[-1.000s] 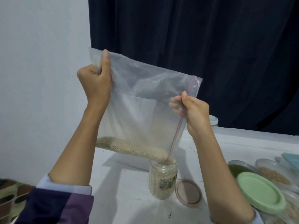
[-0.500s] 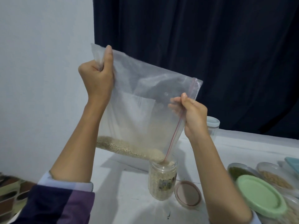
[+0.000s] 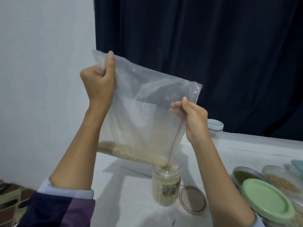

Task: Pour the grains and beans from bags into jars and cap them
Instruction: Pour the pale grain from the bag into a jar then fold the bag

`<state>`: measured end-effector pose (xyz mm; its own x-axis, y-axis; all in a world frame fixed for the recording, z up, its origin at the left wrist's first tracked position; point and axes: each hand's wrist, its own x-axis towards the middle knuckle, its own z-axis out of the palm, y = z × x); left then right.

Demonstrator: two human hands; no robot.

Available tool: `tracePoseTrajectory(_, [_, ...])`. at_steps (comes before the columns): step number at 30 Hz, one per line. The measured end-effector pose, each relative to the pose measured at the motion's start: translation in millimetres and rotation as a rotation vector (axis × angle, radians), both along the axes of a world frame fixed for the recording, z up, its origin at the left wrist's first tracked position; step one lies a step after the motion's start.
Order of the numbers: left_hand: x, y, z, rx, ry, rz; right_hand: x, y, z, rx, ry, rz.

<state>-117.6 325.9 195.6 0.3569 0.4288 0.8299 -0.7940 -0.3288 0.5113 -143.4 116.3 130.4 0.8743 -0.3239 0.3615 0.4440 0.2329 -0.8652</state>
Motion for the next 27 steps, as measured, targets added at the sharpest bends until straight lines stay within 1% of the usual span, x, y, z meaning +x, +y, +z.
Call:
tracePoseTrajectory(1, [0.2,0.8,-0.8,-0.001,0.003,-0.001,0.2,0.4,0.4,-0.012,0.005,0.009])
tracePoseTrajectory(4, [0.2,2.5,-1.7,0.01,0.011,0.018,1.5,0.9,0.7,0.064,-0.005,-0.032])
tracePoseTrajectory(7, [-0.6,3.6,0.2,0.01,0.011,0.023,0.8,4.6,-0.5,-0.005,0.011,-0.001])
tracePoseTrajectory(11, [-2.9,0.7,3.6,0.021,0.0,0.033,2.2,2.9,-0.1,0.042,-0.008,-0.048])
tracePoseTrajectory(14, [-3.8,-0.8,5.4,0.031,-0.01,0.014,4.3,3.0,1.3,-0.021,0.012,0.014])
tracePoseTrajectory(17, [-3.2,-1.1,5.9,0.027,-0.016,0.017,8.0,-0.1,2.5,0.019,0.0,-0.026])
tracePoseTrajectory(20, [-3.1,-0.9,5.0,0.022,-0.02,0.026,8.2,-0.7,3.7,-0.051,0.018,0.032])
tracePoseTrajectory(23, [-3.1,-1.6,4.1,0.025,-0.011,0.024,9.2,-2.5,3.1,-0.016,0.007,-0.003])
tracePoseTrajectory(26, [-3.7,-1.6,4.9,0.017,-0.01,0.007,8.9,-3.6,4.5,-0.053,0.016,0.005])
tracePoseTrajectory(27, [-3.5,-2.1,5.3,0.019,-0.011,0.006,8.8,-3.8,4.3,-0.036,0.013,-0.011])
